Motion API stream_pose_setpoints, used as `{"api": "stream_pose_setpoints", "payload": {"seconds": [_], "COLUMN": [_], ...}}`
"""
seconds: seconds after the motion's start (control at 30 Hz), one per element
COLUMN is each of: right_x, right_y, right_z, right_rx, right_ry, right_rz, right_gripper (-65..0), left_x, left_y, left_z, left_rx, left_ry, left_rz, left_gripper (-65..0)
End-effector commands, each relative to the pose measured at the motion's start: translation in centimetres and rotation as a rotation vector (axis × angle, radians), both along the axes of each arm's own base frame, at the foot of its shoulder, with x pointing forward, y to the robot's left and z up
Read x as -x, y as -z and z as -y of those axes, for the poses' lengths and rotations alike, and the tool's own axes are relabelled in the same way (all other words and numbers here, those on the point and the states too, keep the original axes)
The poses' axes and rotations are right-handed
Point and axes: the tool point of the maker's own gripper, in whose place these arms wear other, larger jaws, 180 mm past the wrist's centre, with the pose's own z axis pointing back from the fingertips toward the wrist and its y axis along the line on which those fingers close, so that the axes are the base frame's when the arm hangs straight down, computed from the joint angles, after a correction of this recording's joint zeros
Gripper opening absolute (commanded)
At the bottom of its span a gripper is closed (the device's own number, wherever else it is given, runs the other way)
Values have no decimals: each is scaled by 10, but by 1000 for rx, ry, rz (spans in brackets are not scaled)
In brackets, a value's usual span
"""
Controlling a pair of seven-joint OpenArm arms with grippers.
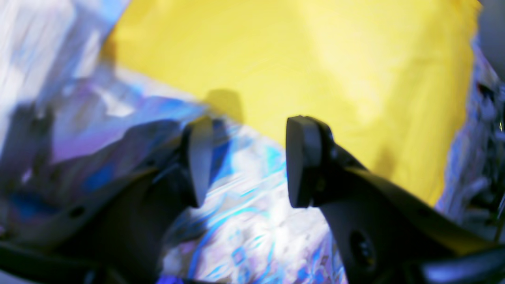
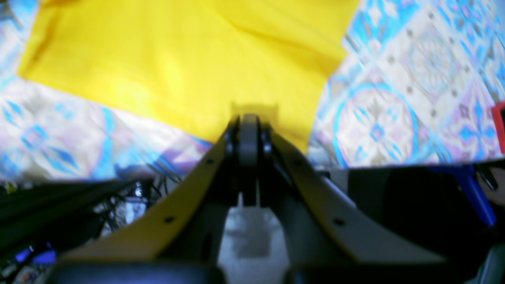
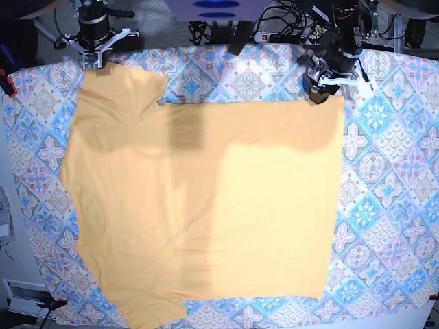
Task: Fold the T-shirt properly
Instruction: 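Lower both grippers onto the shirt's shoulder edge and grasp it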
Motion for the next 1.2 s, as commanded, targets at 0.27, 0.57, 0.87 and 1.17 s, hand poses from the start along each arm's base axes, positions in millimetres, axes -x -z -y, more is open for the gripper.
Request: {"api": "stream_pose_setpoints", "payload": {"seconds": [0.27,0.57,0.87,1.17], "right_x": [-5,-9,-9,-13], "right_y": [-8,-9,-9,-11], "right_z": [6,6,6,14], "right_rx": [20,19,19,34], "right_ry": [-23,-22,-22,-8], "right_rz": [31,39,39,51], "right_gripper": [-650,-650,-650,-650], "left_x": [-10,-11,-30,-35], "left_y": [18,41,40,39], "left_z": [-16,-21,-20,-19], "left_rx": [67,88,98,100], "left_ry": [-94,-134,-136,-127], "left_rz": [-1,-46,-21,-14], "left_gripper": [-351,-351,-388,-650]}}
